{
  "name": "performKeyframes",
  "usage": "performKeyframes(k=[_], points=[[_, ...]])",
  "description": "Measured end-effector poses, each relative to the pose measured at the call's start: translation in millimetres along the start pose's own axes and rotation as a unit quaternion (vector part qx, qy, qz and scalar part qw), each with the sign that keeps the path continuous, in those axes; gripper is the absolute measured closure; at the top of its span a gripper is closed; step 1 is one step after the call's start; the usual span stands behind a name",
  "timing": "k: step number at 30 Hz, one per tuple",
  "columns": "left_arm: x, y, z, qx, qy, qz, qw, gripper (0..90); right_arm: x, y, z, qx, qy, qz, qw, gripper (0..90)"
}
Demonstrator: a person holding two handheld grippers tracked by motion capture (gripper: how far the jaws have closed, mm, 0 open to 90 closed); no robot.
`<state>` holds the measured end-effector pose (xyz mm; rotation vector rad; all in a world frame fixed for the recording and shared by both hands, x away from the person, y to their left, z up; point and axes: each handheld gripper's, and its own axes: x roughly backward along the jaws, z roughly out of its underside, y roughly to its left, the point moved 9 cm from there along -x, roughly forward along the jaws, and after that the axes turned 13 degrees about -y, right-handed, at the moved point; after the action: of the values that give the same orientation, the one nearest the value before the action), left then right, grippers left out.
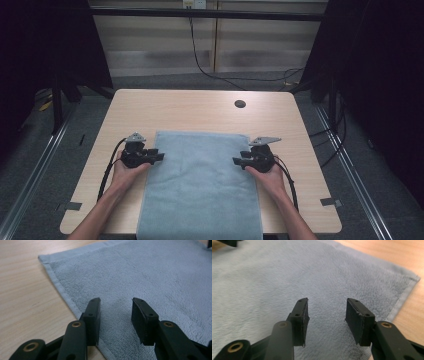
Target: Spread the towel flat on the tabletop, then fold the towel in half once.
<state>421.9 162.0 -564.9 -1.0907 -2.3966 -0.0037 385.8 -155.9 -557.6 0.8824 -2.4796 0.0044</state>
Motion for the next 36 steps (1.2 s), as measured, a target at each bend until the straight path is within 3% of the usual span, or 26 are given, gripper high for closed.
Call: performKeyframes(k=[2, 5, 8, 11, 16, 22, 23, 26, 28, 30, 36], points=[[1.0, -3.0, 1.7, 0.0, -0.004, 0.006, 1.0, 57.4, -4.3, 0.3, 8.4, 0.003, 0.014, 0.0, 0.9999, 51.1], [3.1, -6.8, 3.7, 0.011, -0.008, 0.013, 0.9998, 57.4, -1.3, 5.6, 11.0, 0.004, 0.009, -0.001, 1.0, 49.8], [9.2, -12.9, 7.8, 0.008, -0.003, 0.023, 0.9997, 57.4, 5.7, 12.3, 15.9, 0.016, 0.012, -0.004, 0.9998, 49.9], [15.6, -18.9, 12.0, 0.004, 0.003, 0.026, 0.9996, 57.4, 15.4, 15.9, 20.8, 0.005, 0.019, -0.017, 0.9997, 50.2], [25.2, -32.1, 18.5, 0.01, 0.009, 0.039, 0.9992, 57.4, 27.4, 24.1, 29.4, 0.053, 0.024, -0.012, 0.9982, 50.1], [38.2, -48.3, 27.6, 0.007, 0.019, 0.053, 0.9984, 57.3, 37.5, 30.3, 35.2, 0.036, 0.016, -0.021, 0.999, 49.9], [40.5, -51.3, 29.1, 0.008, 0.021, 0.056, 0.9982, 57.2, 40.1, 31.3, 36.2, 0.03, 0.017, -0.025, 0.9991, 50.0], [48.0, -59.2, 33.4, -0.011, 0.036, 0.056, 0.9977, 56.5, 45.5, 37.7, 38.8, 0.034, 0.032, -0.034, 0.9983, 49.8], [49.4, -60.3, 33.2, -0.009, 0.036, 0.058, 0.9976, 53.5, 47.1, 41.1, 38.1, 0.024, 0.039, -0.047, 0.9979, 47.0], [48.5, -58.2, 29.2, -0.005, 0.029, 0.058, 0.9979, 52.6, 47.1, 38.8, 34.0, 0.022, 0.037, -0.048, 0.998, 46.5], [40.6, -43.3, 2.3, 0.009, 0.0, 0.044, 0.999, 48.9, 49.2, 13.7, 4.5, 0.014, 0.003, -0.022, 0.9997, 45.0]])
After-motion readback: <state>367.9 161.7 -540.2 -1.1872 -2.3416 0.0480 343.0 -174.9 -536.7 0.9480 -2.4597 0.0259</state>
